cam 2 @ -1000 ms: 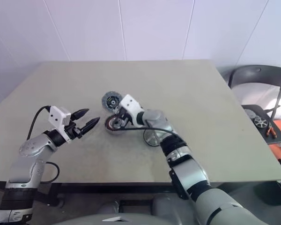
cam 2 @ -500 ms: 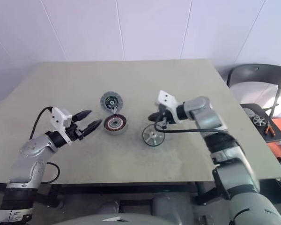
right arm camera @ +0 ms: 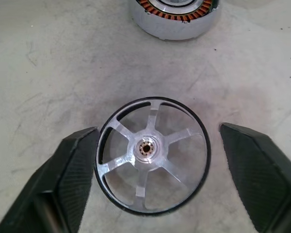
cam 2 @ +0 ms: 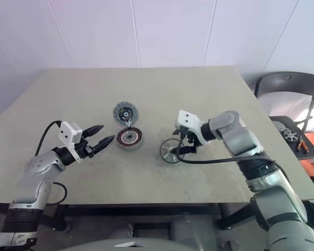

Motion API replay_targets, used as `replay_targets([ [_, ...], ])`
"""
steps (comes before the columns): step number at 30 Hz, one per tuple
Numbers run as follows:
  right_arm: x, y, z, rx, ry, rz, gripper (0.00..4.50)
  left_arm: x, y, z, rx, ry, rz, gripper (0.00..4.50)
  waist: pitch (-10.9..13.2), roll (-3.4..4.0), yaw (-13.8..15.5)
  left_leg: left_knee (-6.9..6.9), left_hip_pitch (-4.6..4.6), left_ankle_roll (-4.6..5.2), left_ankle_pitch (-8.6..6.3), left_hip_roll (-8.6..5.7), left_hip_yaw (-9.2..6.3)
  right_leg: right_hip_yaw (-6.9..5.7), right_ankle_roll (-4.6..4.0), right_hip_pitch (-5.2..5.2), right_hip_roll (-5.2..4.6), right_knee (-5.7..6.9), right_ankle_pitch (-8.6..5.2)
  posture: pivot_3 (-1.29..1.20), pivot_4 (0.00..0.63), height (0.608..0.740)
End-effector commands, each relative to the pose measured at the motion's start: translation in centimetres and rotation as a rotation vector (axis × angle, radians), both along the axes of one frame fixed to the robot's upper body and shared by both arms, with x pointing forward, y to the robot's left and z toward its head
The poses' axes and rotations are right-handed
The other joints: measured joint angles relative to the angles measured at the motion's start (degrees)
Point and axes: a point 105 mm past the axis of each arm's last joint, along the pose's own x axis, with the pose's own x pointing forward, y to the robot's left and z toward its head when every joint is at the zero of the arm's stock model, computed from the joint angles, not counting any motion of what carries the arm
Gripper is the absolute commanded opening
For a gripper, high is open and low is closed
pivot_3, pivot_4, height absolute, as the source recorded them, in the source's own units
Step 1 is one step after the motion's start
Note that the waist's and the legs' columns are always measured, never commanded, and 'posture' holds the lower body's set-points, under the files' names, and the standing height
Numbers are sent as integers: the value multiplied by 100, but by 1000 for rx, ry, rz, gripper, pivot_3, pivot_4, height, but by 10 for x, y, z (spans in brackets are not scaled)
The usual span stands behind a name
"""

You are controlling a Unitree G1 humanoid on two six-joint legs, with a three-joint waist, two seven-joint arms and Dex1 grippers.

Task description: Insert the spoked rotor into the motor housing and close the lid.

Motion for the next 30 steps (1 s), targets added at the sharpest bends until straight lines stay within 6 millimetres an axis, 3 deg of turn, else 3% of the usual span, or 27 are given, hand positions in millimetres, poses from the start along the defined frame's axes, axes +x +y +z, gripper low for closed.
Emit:
replay_targets([
  [1,1,4,0,-25,-27,11,4069,3,0,13,11,-61,-3,3257,0,0,0,0,-1,0,0,0,0,0,0,0,-1,-1,0,0,0,740],
  [9,-8,4,-21,-93,22,46,4069,2,2,14,21,-64,0,3257,0,0,-1,-4,-1,0,0,0,0,-1,0,-2,0,-1,0,0,0,740],
  [14,3,8,-29,-136,-44,26,4069,2,2,14,24,-67,1,3257,-1,-2,-6,-2,3,0,0,0,0,-1,0,2,0,-1,0,0,0,740],
  [15,6,9,-30,-140,-59,22,3692,2,3,15,24,-67,1,3257,-2,-5,-20,-2,3,0,0,0,0,-1,0,2,0,0,0,0,0,740],
  [17,8,10,-31,-144,-71,25,3437,2,3,15,25,-67,2,3257,-7,-13,-37,-3,9,0,0,1,1,0,0,3,2,1,0,0,0,740],
  [27,3,18,-31,-110,-48,58,3420,2,5,15,31,-69,6,3257,-8,-16,-35,14,15,0,0,2,1,-1,-1,9,2,10,1,0,0,740],
  [30,4,28,-17,-34,-63,71,3420,2,6,15,32,-71,9,3257,-8,-16,-37,8,14,0,0,2,0,-1,-1,6,2,10,1,0,0,740],
])
